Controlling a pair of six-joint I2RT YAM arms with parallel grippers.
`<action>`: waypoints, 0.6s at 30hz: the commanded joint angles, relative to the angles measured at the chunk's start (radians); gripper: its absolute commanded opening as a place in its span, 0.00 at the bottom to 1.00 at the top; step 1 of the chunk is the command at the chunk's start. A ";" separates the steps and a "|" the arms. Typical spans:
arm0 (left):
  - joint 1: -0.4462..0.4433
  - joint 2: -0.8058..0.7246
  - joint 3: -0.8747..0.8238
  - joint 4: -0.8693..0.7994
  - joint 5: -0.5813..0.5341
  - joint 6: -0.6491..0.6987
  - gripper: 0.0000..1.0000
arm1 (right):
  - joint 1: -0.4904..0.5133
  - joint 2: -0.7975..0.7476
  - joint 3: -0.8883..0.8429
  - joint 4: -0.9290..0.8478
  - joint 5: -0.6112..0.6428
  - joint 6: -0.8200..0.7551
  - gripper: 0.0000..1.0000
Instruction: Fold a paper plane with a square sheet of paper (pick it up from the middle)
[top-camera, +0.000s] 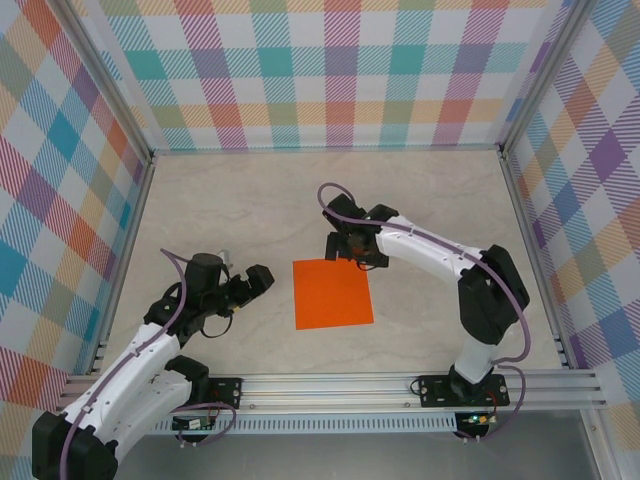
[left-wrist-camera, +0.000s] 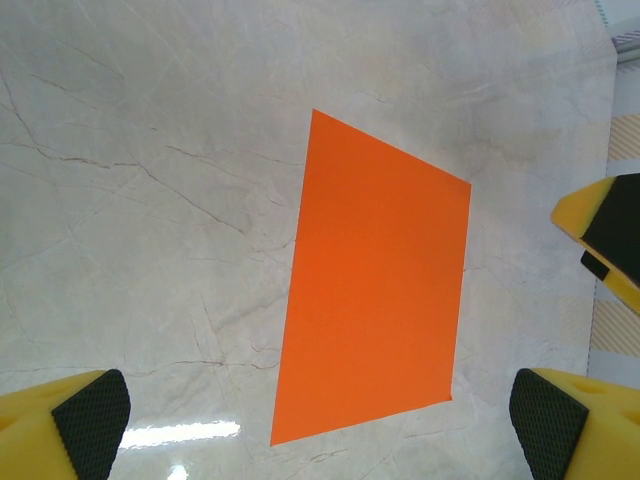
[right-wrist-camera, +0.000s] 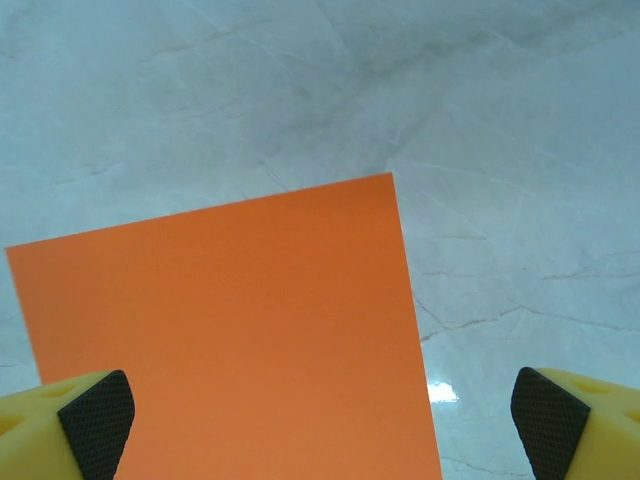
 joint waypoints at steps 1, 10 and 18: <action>0.012 0.016 -0.023 0.046 0.040 -0.020 1.00 | -0.008 0.035 -0.045 -0.002 -0.074 0.061 1.00; -0.034 0.113 -0.034 0.167 0.070 -0.059 1.00 | 0.009 0.081 -0.066 0.092 -0.200 0.065 1.00; -0.124 0.276 0.048 0.151 0.025 -0.027 1.00 | 0.031 0.117 -0.024 0.074 -0.213 0.065 1.00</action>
